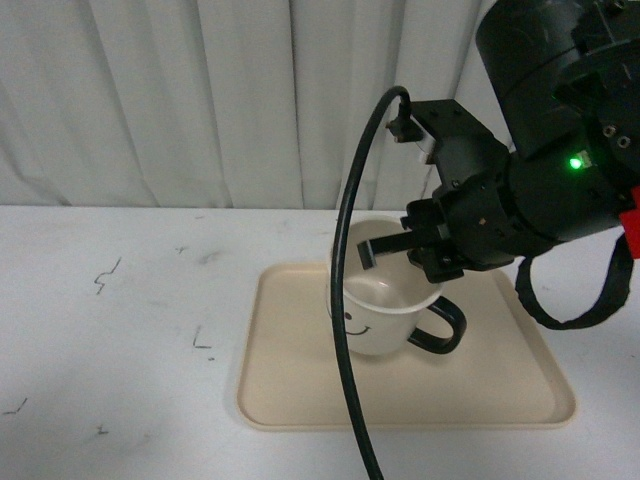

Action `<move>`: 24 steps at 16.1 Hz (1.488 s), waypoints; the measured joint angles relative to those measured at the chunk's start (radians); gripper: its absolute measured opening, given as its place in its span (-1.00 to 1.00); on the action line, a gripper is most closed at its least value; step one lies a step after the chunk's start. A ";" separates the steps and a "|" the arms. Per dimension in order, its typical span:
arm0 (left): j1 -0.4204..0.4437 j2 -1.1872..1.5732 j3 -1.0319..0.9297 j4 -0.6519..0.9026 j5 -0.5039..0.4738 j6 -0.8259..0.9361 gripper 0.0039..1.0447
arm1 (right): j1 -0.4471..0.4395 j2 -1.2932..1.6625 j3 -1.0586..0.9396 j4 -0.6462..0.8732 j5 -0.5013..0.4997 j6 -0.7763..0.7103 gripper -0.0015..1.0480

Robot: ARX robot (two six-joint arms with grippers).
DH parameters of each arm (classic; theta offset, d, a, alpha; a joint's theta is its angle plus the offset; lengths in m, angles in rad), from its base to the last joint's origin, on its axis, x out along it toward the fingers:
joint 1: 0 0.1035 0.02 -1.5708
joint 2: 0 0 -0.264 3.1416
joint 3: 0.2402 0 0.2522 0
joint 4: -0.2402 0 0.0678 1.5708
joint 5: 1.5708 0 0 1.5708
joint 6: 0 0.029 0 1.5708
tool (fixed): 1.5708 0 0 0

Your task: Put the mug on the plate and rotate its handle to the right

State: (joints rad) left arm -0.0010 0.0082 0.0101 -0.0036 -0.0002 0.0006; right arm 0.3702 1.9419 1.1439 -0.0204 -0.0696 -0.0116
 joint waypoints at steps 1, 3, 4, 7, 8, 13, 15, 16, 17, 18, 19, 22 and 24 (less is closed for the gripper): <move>0.000 0.000 0.000 0.000 0.000 0.000 0.88 | -0.033 -0.003 -0.029 -0.023 -0.097 -0.155 -0.94; 0.000 0.000 0.000 0.000 0.000 0.000 0.88 | -0.077 -0.013 -0.016 -0.089 -0.175 -0.415 -0.94; 0.000 0.000 0.000 0.000 0.000 0.000 0.88 | -0.105 0.002 0.003 -0.128 -0.209 -0.485 -0.94; 0.000 0.000 0.000 0.000 0.000 0.000 0.88 | -0.144 0.054 0.071 -0.235 -0.263 -0.638 -0.94; 0.000 0.000 0.000 0.000 0.000 0.000 0.88 | -0.145 0.060 0.079 -0.239 -0.264 -0.649 -0.94; 0.000 0.000 0.000 0.000 0.000 0.000 0.88 | -0.163 0.130 0.191 -0.303 -0.261 -0.752 -0.94; 0.000 0.000 0.000 0.000 0.000 0.000 0.88 | -0.169 0.152 0.227 -0.319 -0.272 -0.776 -0.94; 0.000 0.000 0.000 0.000 0.000 0.000 0.88 | -0.167 0.155 0.239 -0.344 -0.284 -0.790 -0.94; 0.000 0.000 0.000 0.000 0.000 0.000 0.88 | -0.165 0.161 0.250 -0.349 -0.292 -0.797 -0.94; 0.000 0.000 0.000 0.000 0.000 0.000 0.88 | -0.161 0.167 0.266 -0.355 -0.293 -0.805 -0.94; 0.000 0.000 0.000 0.000 0.000 0.000 0.88 | -0.159 0.178 0.280 -0.363 -0.293 -0.813 -0.94; 0.000 0.000 0.000 0.000 0.000 0.000 0.88 | -0.140 0.212 0.316 -0.446 -0.283 -0.851 -0.94; 0.000 0.000 0.000 0.000 0.000 0.000 0.88 | -0.139 0.216 0.330 -0.433 -0.254 -0.869 -0.74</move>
State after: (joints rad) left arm -0.0010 0.0082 0.0101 -0.0036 -0.0002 0.0006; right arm 0.2310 2.1582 1.4742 -0.4534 -0.3237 -0.8810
